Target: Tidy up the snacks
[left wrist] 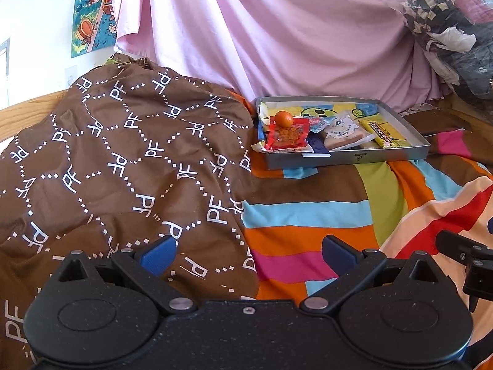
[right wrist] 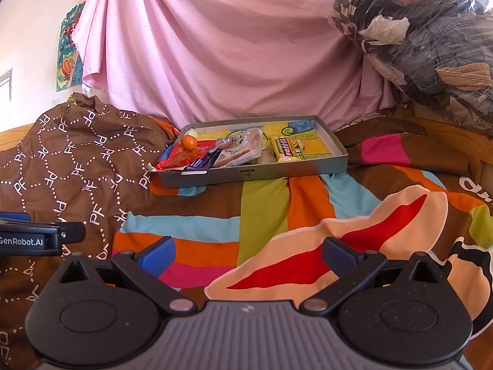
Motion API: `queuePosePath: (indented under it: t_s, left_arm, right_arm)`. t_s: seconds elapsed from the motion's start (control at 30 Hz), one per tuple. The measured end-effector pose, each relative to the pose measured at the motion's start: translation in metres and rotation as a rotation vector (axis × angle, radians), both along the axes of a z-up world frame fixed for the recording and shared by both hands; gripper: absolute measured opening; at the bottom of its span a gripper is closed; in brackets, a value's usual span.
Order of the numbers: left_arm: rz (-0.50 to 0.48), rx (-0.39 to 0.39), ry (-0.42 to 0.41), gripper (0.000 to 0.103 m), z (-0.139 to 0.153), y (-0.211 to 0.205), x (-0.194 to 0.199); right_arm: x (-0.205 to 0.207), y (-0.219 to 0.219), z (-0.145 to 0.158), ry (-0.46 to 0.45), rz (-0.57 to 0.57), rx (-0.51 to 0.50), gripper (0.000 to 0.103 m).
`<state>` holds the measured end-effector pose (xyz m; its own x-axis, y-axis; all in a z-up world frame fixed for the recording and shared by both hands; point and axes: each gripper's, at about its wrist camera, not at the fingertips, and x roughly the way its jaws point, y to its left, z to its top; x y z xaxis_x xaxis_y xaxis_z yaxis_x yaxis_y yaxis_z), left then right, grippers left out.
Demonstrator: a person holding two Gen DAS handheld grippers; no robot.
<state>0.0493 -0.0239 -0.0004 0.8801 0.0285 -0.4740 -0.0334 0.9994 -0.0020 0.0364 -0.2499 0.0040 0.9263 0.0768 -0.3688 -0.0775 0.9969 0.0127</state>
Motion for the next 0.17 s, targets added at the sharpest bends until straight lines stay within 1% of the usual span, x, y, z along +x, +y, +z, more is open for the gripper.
queuePosePath:
  t_s: [0.17]
  left_arm:
    - [0.002,0.001,0.001,0.101,-0.0004,0.0004,0.0004]
  right_arm:
    - [0.0001,-0.0002,-0.0001,0.0,0.001,0.0,0.103]
